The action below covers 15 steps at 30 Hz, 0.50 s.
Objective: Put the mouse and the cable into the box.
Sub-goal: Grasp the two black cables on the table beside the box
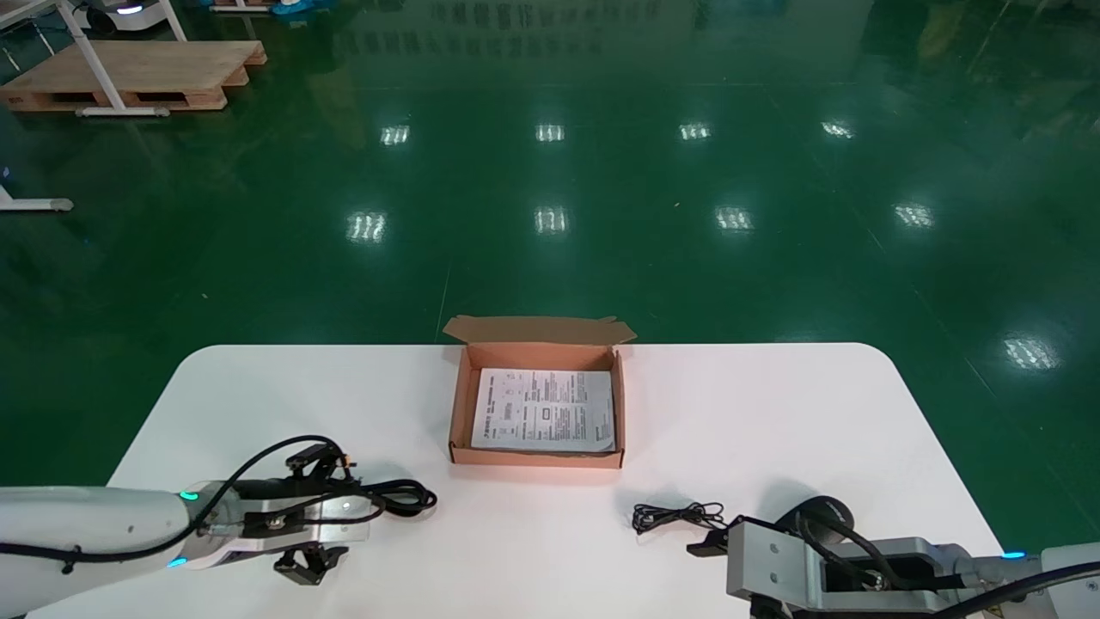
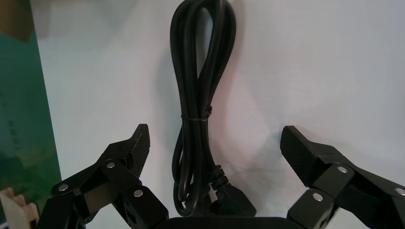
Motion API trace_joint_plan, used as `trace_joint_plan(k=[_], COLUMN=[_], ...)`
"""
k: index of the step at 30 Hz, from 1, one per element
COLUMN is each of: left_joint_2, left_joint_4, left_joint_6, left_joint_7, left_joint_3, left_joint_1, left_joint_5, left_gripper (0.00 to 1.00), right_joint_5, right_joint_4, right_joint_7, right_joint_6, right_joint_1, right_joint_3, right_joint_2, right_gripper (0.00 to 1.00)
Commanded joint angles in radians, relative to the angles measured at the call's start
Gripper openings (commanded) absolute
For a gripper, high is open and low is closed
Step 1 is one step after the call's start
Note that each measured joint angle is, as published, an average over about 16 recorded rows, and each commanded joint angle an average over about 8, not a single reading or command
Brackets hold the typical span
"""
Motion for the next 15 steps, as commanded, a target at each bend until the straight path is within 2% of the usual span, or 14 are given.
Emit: trace_joint_plan(k=[1,8,15], left_joint_2=[-0.001,-0.002,0.031], left_joint_4=[0.0,-0.012,0.028], left_joint_6=[-0.016,-0.05,-0.076], left_joint_7=[-0.006,0.002,0.014], left_joint_3=[-0.005,-0.014,-0.008], left_joint_1=[0.009,0.022,0.003], left_joint_5=[-0.002,-0.014,0.006], left_gripper=[1.0,1.0,1.0], right_joint_5=[-0.001,-0.001,-0.001], right_joint_4=[0.001,0.002,0.002], right_joint_7=[0.001,0.002,0.006], right_joint_6=[0.0,0.0,0.001], right_joint_1=[0.001,0.001,0.001], right_joint_3=[0.0,-0.002,-0.002], right_joint_2=[-0.001,-0.005,-0.006], right_gripper=[1.0,1.0,1.0])
